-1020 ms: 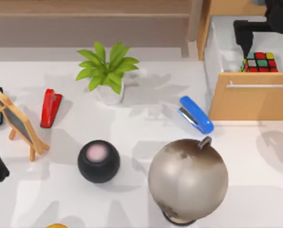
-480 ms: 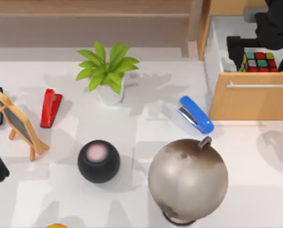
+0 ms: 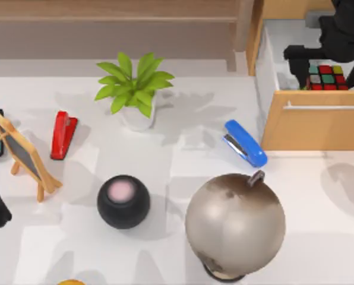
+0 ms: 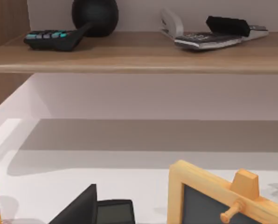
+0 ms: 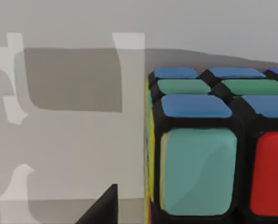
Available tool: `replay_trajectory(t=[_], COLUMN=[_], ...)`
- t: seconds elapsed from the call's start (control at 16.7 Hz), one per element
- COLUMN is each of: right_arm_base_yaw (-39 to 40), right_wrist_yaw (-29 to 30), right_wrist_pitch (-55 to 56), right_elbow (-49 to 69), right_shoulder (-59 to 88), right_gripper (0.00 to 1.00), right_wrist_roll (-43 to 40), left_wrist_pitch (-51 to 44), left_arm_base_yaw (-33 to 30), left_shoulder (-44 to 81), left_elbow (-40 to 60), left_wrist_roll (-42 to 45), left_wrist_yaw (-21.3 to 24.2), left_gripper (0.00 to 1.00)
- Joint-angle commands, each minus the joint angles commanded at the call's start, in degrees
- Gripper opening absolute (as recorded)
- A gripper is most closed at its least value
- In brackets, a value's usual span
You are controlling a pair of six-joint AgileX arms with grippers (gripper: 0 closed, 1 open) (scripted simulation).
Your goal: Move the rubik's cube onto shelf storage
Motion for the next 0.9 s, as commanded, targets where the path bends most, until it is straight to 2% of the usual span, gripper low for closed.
replay_trajectory(t=[0.54,0.9], right_arm_base_yaw=[0.0,0.0], right_wrist_yaw=[0.0,0.0], right_wrist_pitch=[0.0,0.0], right_elbow=[0.0,0.0], right_shoulder=[0.0,0.0], right_gripper=[0.02,0.00], right_wrist_roll=[0.0,0.0], left_wrist_pitch=[0.0,0.0], left_arm_base_yaw=[0.0,0.0], left_shoulder=[0.0,0.0], left_elbow=[0.0,0.0], left_wrist_roll=[0.0,0.0], left_wrist_yaw=[0.0,0.0], left_gripper=[1.00,1.00])
